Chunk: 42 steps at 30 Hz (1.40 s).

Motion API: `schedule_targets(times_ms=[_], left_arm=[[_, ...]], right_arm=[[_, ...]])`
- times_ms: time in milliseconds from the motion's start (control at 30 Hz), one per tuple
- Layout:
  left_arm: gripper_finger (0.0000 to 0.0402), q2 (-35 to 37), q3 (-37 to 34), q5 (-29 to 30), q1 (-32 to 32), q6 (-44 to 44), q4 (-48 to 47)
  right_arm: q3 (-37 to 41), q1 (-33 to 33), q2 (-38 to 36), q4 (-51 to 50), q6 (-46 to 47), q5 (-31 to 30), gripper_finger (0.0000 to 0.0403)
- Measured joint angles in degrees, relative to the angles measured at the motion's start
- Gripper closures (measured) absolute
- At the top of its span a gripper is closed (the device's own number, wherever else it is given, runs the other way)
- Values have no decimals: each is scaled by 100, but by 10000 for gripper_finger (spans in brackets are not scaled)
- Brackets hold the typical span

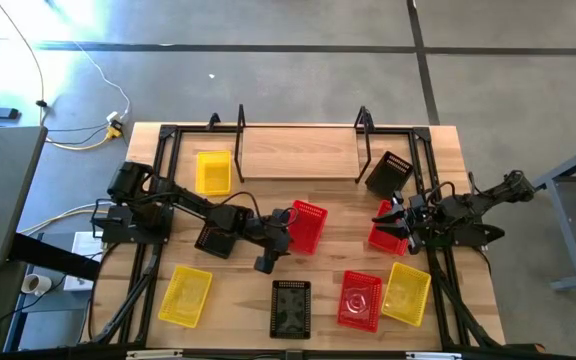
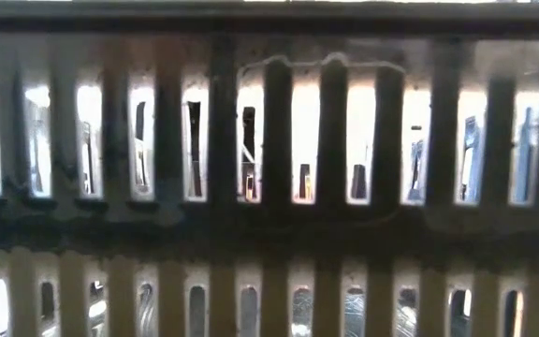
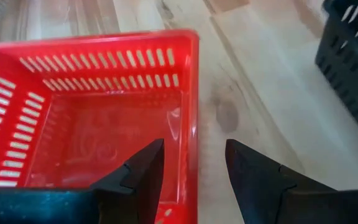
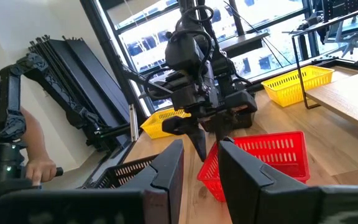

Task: Stack baskets on shelf by color
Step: Put the top left red bin on the shelf

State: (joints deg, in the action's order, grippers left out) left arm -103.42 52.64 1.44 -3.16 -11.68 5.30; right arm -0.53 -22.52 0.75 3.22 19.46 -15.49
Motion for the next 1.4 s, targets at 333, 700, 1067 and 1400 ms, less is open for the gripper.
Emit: schedule_targets(times_ms=[333, 700, 1067, 1400], left_arm=[[308, 2, 0, 86, 63, -47, -166], [393, 70, 0, 71, 59, 99, -240], [399, 947, -7, 148, 69, 206, -494], [400, 2138, -4, 1258, 327, -104, -1299]], right_arm=[[2, 2, 0, 0, 0, 0, 316], [2, 0, 0, 0, 0, 0, 316], [2, 1, 0, -1, 0, 0, 316], [0, 0, 0, 0, 0, 0, 316]])
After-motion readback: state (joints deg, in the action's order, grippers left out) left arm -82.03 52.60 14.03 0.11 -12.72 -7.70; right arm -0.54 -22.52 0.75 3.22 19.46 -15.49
